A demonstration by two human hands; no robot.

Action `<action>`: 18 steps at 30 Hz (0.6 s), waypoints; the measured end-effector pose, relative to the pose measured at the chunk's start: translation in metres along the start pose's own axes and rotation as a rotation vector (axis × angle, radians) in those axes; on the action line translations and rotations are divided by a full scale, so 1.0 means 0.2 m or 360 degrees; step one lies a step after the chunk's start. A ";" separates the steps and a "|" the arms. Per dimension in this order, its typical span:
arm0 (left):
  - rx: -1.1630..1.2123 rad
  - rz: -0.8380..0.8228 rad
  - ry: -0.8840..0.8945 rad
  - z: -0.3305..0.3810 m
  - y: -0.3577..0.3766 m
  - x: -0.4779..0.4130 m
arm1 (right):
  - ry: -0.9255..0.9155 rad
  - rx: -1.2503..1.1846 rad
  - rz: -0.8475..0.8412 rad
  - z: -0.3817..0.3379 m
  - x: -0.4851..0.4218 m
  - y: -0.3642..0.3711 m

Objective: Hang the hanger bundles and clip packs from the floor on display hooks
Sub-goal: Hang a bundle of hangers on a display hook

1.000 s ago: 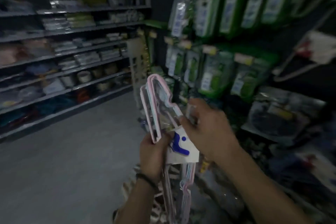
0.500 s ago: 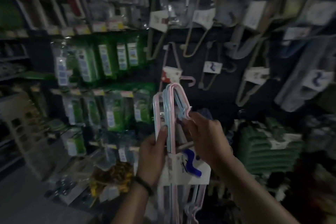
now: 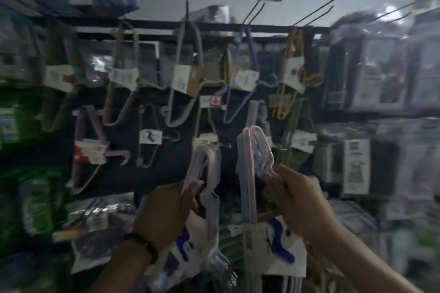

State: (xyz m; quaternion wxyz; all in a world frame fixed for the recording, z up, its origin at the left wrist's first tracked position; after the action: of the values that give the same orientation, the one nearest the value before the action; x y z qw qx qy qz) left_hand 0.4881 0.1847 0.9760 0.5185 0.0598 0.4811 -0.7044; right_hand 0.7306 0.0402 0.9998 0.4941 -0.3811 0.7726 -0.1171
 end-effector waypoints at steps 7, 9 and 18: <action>0.0210 -0.0114 0.0203 0.25 0.34 -0.49 | 0.0035 0.0299 -0.0072 0.45 -0.19 -0.35; 0.0170 -0.0244 0.0295 0.26 0.42 -0.60 | 0.0103 0.0405 -0.0145 0.55 -0.26 -0.37; 0.0086 -0.0481 0.0623 0.13 0.59 -1.01 | 0.0191 0.0647 -0.0240 0.90 -0.68 -0.18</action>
State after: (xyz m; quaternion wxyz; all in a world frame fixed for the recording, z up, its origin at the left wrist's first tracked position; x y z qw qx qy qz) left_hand 0.6835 0.3014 1.0352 0.3024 0.1364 0.5569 -0.7614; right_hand 0.9317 0.1466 1.0232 0.5037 -0.3227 0.7305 -0.3294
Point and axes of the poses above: each hand's wrist, its own x-axis away from the middle knuckle, its own y-axis out of the palm, z = x × y, the point moved 3 cm from there along -x, towards the middle knuckle, and after that the axes turned 3 degrees about -z, right-handed, at the moved point
